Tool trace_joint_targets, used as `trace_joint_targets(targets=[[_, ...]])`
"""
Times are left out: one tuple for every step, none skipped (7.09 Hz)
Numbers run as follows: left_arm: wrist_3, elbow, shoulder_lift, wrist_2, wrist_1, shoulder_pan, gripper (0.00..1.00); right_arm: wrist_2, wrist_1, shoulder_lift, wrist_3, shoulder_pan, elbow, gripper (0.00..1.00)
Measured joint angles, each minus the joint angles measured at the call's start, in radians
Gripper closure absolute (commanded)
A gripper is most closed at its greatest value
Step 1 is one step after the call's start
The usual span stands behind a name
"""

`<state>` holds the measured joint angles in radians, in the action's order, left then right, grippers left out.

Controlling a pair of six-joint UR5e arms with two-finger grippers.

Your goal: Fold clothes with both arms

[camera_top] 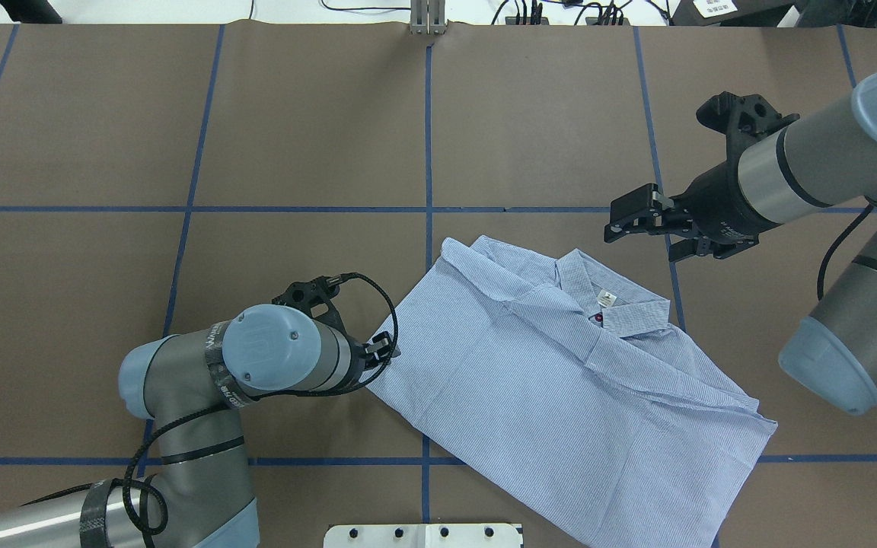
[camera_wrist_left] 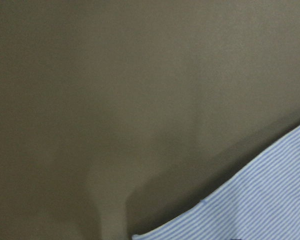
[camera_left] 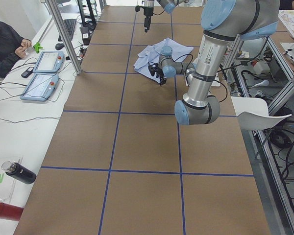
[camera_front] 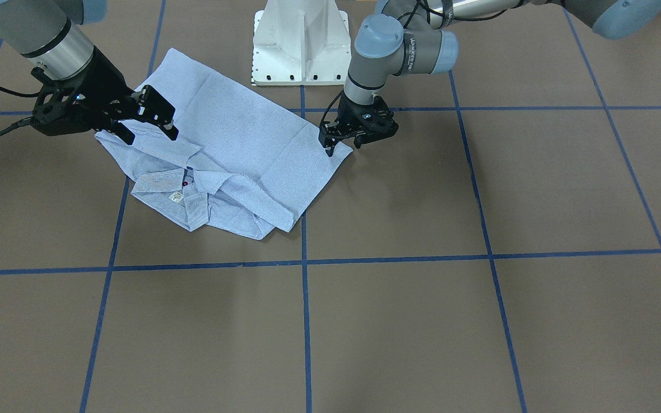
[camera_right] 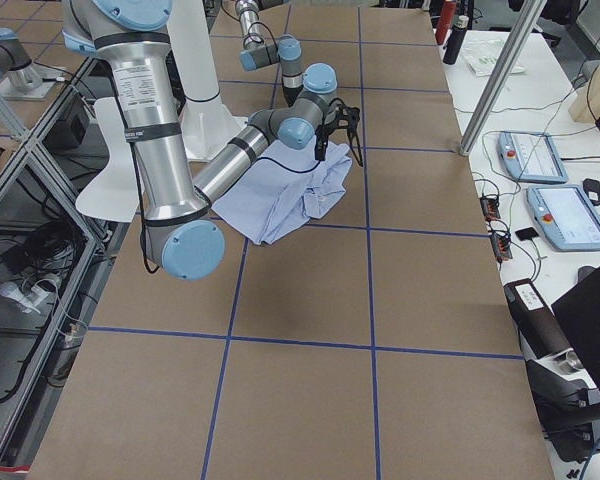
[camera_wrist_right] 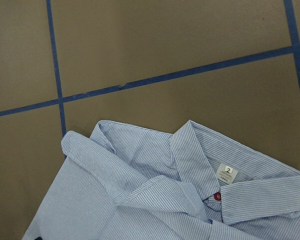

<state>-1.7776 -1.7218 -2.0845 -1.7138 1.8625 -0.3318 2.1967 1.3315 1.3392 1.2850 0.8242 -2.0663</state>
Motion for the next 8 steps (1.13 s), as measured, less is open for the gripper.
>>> trace_joint_targets(targets=[[0.001, 0.0, -0.001, -0.001, 0.0, 0.0, 0.64, 0.0, 0.0, 0.0, 0.0, 0.0, 0.0, 0.0], [0.002, 0.0, -0.001, -0.002, 0.0, 0.0, 0.8, 0.0, 0.0, 0.001, 0.0, 0.001, 0.0, 0.0], [0.003, -0.001, -0.001, -0.003, -0.001, 0.0, 0.96, 0.0, 0.001, 0.003, 0.0, 0.002, 0.0, 0.0], [0.004, -0.004, -0.002, -0.004, -0.002, 0.0, 1.0, 0.0, 0.001, 0.004, 0.0, 0.002, 0.0, 0.0], [0.004, -0.01, -0.003, -0.007, -0.006, 0.0, 1.0, 0.0, 0.001, 0.005, 0.0, 0.002, 0.0, 0.0], [0.005, -0.024, -0.005, -0.008, -0.023, 0.0, 1.0, 0.0, 0.001, 0.006, 0.0, 0.003, 0.0, 0.0], [0.005, -0.048, -0.007, -0.009, -0.052, 0.0, 1.0, 0.0, 0.001, 0.007, 0.0, 0.003, 0.0, 0.0], [0.007, -0.066, -0.01, -0.009, -0.079, -0.009, 1.0, 0.0, 0.001, 0.007, 0.0, 0.004, 0.0, 0.0]])
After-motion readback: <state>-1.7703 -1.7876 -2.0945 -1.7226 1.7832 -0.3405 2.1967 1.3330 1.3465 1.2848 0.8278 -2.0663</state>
